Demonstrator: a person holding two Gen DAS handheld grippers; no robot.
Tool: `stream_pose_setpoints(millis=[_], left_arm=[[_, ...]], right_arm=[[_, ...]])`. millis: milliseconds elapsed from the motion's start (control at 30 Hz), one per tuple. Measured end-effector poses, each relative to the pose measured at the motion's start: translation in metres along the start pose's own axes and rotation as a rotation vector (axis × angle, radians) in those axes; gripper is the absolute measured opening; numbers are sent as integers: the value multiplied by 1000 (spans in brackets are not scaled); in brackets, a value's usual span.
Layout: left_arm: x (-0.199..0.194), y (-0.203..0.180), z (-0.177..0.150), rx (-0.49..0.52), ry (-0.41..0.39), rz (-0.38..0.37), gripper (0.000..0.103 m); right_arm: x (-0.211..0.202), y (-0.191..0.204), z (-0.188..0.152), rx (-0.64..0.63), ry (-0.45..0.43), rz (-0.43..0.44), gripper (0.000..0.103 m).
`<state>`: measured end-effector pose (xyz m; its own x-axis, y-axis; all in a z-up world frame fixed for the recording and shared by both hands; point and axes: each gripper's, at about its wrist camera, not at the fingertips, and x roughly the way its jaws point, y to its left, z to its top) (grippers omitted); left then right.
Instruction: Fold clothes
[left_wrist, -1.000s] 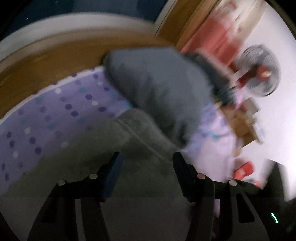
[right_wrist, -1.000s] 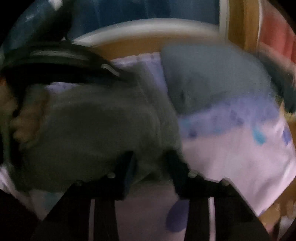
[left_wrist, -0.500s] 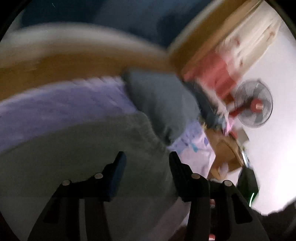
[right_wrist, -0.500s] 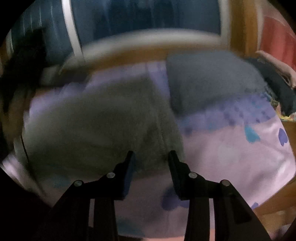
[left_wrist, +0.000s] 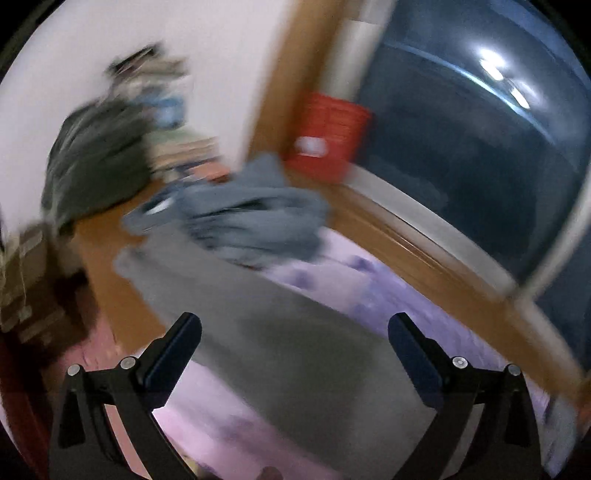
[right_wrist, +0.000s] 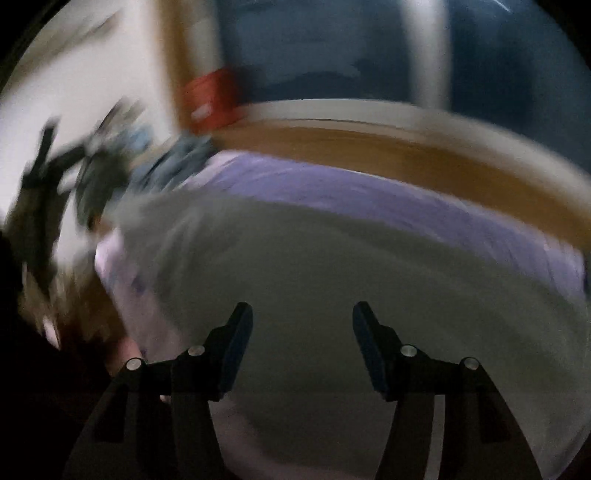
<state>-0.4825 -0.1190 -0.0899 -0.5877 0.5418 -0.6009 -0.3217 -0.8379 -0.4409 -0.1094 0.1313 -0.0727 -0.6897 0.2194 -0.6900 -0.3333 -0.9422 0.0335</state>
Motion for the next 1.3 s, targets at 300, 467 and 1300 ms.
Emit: stream_pose_setpoints(millis=[300,467,1300], left_arm=[[99,170,53,-427,180,-179,103],[137,189,42,-528,343,-190,102],[16,-153,73,258,132,-716,7]], right_arm=[[108,103,66,-22,127,3,59],[144,158,86,-86,183,47,59],[129,13,97,501,33,-7,61]])
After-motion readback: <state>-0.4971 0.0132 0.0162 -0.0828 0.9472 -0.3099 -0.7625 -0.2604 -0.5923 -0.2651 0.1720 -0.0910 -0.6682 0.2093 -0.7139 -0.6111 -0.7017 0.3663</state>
